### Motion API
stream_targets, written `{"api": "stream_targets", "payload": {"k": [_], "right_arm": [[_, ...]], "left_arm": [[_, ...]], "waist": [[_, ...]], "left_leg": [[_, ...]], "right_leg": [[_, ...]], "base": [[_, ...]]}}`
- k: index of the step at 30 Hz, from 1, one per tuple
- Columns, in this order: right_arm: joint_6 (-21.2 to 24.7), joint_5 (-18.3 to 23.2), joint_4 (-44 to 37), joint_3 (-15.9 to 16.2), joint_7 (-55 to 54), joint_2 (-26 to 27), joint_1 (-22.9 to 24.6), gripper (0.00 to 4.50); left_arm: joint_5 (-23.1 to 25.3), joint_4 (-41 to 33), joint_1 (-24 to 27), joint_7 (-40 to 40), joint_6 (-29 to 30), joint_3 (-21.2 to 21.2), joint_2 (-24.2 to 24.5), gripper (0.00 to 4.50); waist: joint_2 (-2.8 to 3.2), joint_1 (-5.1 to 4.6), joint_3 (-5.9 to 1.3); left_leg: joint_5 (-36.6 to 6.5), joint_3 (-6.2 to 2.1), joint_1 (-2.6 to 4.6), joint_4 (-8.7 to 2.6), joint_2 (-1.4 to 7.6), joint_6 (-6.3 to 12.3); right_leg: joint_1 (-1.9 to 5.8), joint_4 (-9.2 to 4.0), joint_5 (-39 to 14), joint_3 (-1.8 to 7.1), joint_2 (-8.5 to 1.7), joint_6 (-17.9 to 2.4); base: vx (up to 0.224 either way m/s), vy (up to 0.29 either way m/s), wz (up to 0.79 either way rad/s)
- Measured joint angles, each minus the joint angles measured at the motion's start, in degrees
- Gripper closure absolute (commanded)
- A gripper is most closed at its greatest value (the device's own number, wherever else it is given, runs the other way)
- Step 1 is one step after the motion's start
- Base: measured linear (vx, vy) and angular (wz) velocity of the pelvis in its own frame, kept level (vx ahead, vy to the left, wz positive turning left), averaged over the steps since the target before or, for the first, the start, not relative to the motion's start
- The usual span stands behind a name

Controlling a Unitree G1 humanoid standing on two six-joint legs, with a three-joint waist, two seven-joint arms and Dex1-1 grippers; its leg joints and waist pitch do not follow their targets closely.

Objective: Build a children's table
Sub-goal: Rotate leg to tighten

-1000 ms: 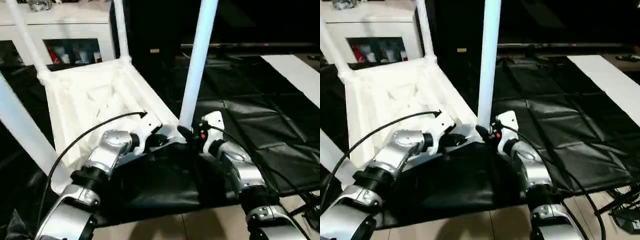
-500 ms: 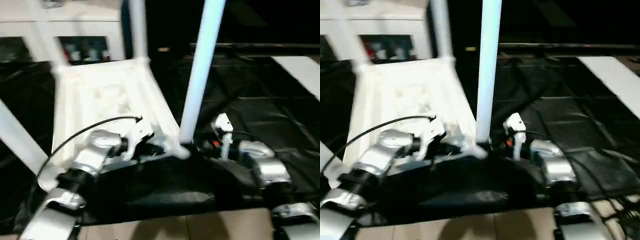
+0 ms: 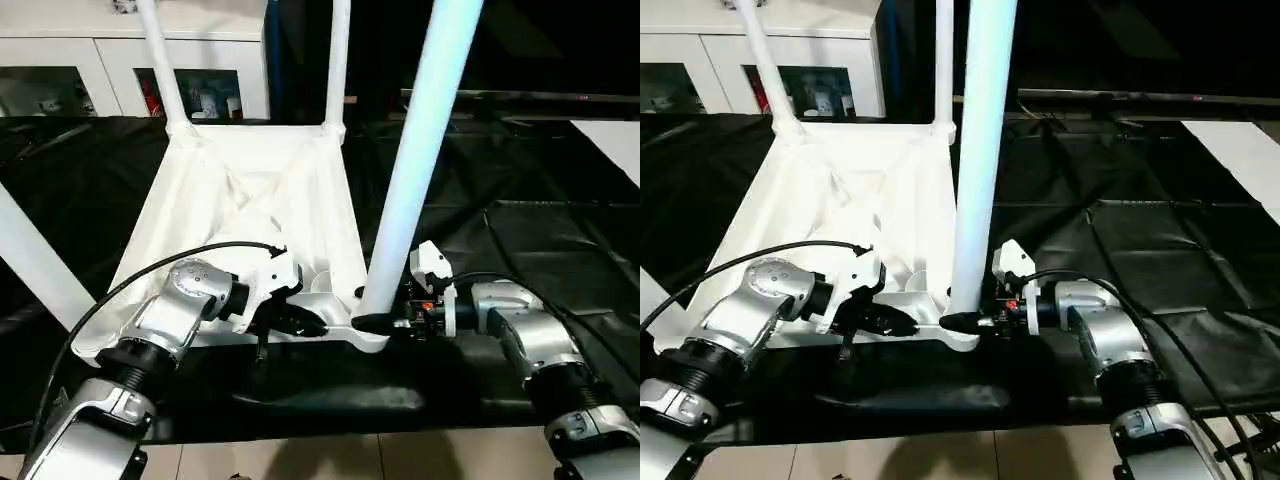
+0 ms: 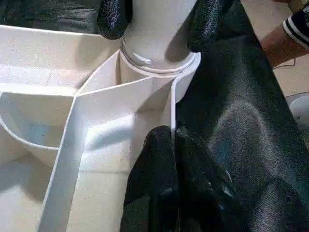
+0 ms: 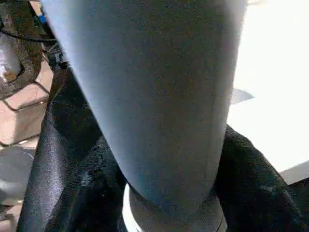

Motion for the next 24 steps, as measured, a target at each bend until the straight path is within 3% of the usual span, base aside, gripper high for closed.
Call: {"api": "stream_targets", "payload": {"k": [6,10,14,17,22,23,24], "right_arm": [[-0.02,-0.34,-1.87,-0.96,-3.51,0.88,1.99,2.4],[-2.48,-2.44,0.0,-3.16,-14.94,3.96,2.48,2.47],[-3.0,-4.2,4.31,-7.78,-33.81,10.89,0.9,2.5],[-3.71,-4.56,7.4,-10.1,-43.04,14.27,-0.97,2.5],[-6.44,-4.84,8.59,-10.43,-43.45,14.72,-1.0,2.5],[-6.25,-4.78,8.46,-10.46,-42.9,14.69,-0.95,2.17],[-5.39,-4.58,7.94,-10.66,-41.98,14.56,-0.84,2.17]], "left_arm": [[0.18,0.21,0.43,2.8,0.13,0.18,-1.38,4.5],[1.37,3.89,-0.87,9.81,-0.28,1.46,-4.22,4.5],[3.53,7.87,-2.78,20.7,0.32,3.15,-9.18,4.5],[4.66,9.2,-3.5,26.36,1.13,3.55,-12.2,4.5],[5.07,9.36,-3.53,26.86,1.23,3.59,-12.87,4.5],[5.17,9.35,-3.53,26.54,1.23,3.64,-12.82,4.5],[5.18,9.3,-3.52,25.89,1.19,3.68,-12.54,4.5]], "waist": [[0.0,-0.01,0.0],[-0.11,-0.65,-0.08],[-0.32,-3.01,-0.21],[-0.31,-4.1,-0.21],[-0.26,-4.61,-0.26],[-0.29,-4.71,-0.28],[-0.32,-4.75,-0.3]], "left_leg": [[0.01,0.0,0.01,0.06,0.0,-0.01],[0.02,-0.03,0.16,0.13,-0.02,-0.02],[0.02,-0.17,0.21,0.29,-0.04,-0.02],[0.02,-0.31,0.16,0.49,-0.04,-0.01],[0.01,-0.5,0.05,0.47,-0.04,0.0],[0.01,-0.51,0.02,0.47,-0.04,0.0],[0.01,-0.52,0.02,0.46,-0.04,0.0]], "right_leg": [[0.05,0.05,0.01,0.01,-0.01,-0.01],[0.29,0.03,-0.14,0.07,-0.01,0.34],[0.29,-0.06,-0.15,0.09,-0.01,0.37],[0.28,-0.19,-0.16,-0.04,-0.01,0.38],[0.37,-0.42,-0.16,-0.2,-0.01,0.38],[0.4,-0.41,-0.16,-0.19,-0.01,0.38],[0.41,-0.41,-0.16,-0.19,-0.01,0.38]], "base": [[0.0,0.0,0.0],[0.0,0.0,0.0],[0.0,0.0,0.0],[0.0,0.0,0.0],[0.0,0.0,0.0],[0.0,0.0,0.0],[0.0,0.0,0.0]]}}
